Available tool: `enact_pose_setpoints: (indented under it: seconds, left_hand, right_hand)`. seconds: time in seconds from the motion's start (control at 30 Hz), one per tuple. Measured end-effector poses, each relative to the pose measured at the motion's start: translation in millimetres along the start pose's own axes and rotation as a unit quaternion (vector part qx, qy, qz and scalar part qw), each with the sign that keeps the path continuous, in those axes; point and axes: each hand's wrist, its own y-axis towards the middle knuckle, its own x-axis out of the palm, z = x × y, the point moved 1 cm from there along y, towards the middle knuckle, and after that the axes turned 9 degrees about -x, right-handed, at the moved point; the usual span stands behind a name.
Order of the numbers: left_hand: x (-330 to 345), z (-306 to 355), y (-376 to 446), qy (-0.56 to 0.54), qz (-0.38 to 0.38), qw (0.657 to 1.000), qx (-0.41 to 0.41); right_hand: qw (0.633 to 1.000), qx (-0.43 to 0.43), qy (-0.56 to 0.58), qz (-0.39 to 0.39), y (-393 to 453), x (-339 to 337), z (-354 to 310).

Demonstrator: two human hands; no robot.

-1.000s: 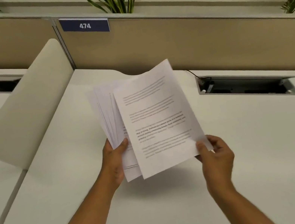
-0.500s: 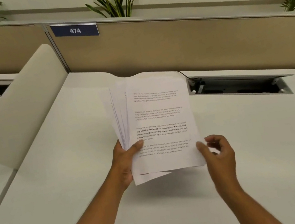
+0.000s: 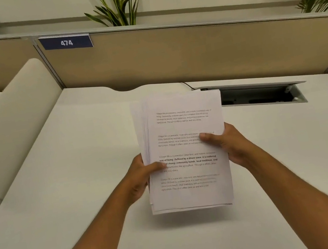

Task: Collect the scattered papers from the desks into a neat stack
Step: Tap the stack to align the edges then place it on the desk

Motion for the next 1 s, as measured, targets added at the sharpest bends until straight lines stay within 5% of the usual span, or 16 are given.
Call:
enact_pose_setpoints:
  seconds: [0.33,0.57,0.8,1.0]
  left_hand:
    - [38.1,60.9,22.9,0.058,0.119,0.98,0.149]
    - [56.2,35.9,24.8,0.123,0.04,0.982,0.135]
    - [65.5,47.3,27.3,0.131,0.042,0.977,0.164]
    - [73.6,28.4,33.9,0.135,0.058,0.979,0.144]
  right_hand:
    - [0.978,-0.163,-0.113,0.07,-5.9,-10.0,-25.0]
    - [0.978,-0.157,-0.135,0.033,-22.3,-22.7,4.0]
    - [0.966,-0.178,-0.139,0.125,-20.5,-26.9,-11.4]
    - [0.969,-0.162,-0.137,0.126,-30.1,-32.7,10.8]
